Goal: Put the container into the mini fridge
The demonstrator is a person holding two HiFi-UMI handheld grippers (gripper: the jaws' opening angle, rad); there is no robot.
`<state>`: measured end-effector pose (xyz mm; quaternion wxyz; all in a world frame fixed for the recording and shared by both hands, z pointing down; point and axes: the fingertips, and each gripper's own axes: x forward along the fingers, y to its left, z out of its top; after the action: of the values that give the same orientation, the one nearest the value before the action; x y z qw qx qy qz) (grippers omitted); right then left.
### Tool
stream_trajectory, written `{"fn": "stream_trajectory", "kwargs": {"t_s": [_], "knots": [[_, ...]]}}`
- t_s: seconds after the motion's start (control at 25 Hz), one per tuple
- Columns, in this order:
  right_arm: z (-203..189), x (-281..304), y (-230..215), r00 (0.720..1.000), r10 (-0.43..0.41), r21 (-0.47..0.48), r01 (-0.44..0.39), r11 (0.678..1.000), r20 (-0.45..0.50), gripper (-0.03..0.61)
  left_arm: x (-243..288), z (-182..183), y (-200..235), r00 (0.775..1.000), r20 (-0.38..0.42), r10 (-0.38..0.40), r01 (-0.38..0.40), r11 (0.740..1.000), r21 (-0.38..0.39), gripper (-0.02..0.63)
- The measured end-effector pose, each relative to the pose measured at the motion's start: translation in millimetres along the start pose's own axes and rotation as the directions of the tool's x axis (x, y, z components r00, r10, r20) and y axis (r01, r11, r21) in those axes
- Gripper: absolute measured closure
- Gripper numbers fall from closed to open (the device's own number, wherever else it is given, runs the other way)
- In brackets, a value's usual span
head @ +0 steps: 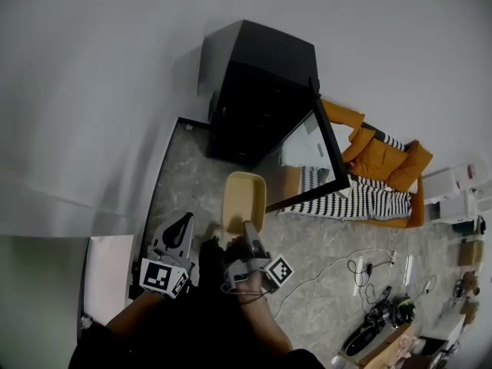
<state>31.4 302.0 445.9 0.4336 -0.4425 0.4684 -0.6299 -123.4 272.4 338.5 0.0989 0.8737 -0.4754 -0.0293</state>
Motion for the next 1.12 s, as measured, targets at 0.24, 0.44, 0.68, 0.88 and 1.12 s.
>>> {"fn": "stream_trajectory", "kwargs": {"t_s": [0.24, 0.44, 0.68, 0.88, 1.12], "knots": [[46.7, 63.9, 18.7, 1.0, -0.016, -0.005, 0.016, 1.0, -0.021, 0.388, 78.4, 10.3, 11.0, 1.0, 0.0, 0.024, -0.024, 1.0, -0.003, 0.609], [82.7, 112.3, 30.6, 0.998, -0.039, -0.024, 0.038, 0.999, -0.045, 0.388, 138.6, 13.2, 15.9, 0.999, -0.015, 0.047, -0.047, 0.999, 0.002, 0.609], [121.1, 157.0, 23.0, 0.996, -0.078, -0.015, 0.077, 0.997, -0.05, 0.388, 195.9, 10.4, 21.1, 0.997, -0.015, 0.072, -0.072, 0.997, 0.02, 0.609], [136.1, 182.1, 17.7, 0.995, -0.092, 0.01, 0.093, 0.996, -0.047, 0.388, 221.2, 13.3, 26.4, 0.996, -0.008, 0.091, -0.091, 0.995, 0.029, 0.609], [145.0, 212.5, 10.1, 0.994, -0.109, 0.018, 0.109, 0.994, -0.029, 0.388, 244.3, 12.1, 41.7, 0.996, -0.007, 0.086, -0.086, 0.996, 0.024, 0.609]]}}
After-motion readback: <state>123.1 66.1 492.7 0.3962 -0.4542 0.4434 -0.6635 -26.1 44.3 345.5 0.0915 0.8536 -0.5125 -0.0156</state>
